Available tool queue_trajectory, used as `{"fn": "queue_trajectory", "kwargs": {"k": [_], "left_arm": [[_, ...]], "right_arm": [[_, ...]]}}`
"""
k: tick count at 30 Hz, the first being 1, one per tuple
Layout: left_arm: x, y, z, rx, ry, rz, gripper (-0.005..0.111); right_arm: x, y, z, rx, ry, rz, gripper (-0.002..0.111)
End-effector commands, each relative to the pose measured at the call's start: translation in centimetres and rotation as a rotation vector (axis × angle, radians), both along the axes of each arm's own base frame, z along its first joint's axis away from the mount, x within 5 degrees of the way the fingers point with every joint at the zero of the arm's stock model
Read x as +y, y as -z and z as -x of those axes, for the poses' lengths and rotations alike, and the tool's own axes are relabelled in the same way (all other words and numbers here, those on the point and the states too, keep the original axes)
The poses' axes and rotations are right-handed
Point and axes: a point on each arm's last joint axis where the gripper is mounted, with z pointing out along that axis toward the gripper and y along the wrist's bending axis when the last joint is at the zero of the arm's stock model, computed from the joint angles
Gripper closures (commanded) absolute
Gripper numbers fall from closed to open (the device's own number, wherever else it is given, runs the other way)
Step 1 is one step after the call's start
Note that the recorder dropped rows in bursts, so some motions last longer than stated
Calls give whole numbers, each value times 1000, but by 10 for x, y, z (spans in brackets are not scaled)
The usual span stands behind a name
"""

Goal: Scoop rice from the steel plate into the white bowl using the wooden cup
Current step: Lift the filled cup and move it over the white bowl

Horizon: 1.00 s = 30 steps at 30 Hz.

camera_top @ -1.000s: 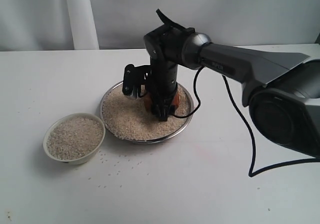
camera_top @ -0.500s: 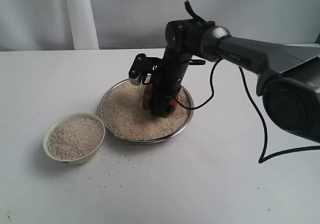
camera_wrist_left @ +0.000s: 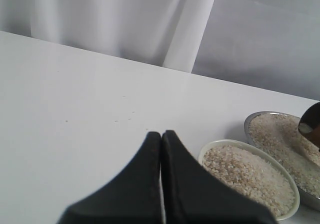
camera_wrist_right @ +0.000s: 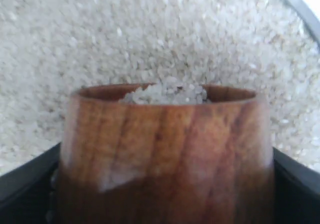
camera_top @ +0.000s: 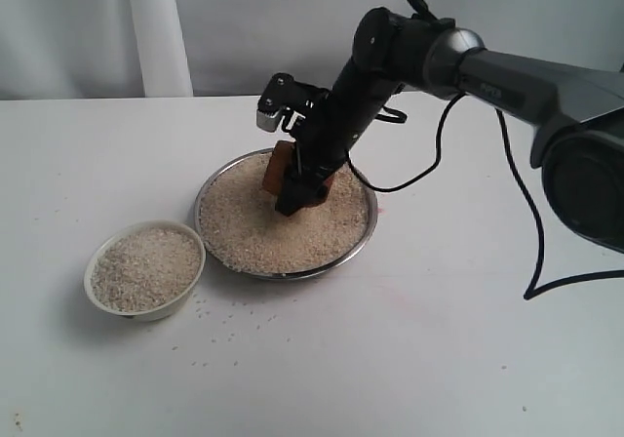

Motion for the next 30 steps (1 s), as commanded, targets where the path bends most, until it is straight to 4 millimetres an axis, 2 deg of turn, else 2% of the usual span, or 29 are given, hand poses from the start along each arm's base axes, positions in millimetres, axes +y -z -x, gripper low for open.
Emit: {"fn": "queue_trajectory", "kwargs": {"k": [1, 9, 14, 20, 30], "left_arm": [[0, -2, 0, -15, 4, 5, 107], [0, -2, 0, -15, 4, 5, 107], [0, -2, 0, -15, 4, 5, 107], [0, -2, 0, -15, 4, 5, 107], [0, -2, 0, -15, 4, 5, 107]], "right_arm": [[0, -20, 2, -10, -19, -72, 108], [8, -35, 12, 41, -100, -198, 108], [20, -55, 23, 28, -146, -246, 108], [49, -73, 45, -50, -209, -212, 108], [111, -67, 83, -357, -279, 53, 108]]}}
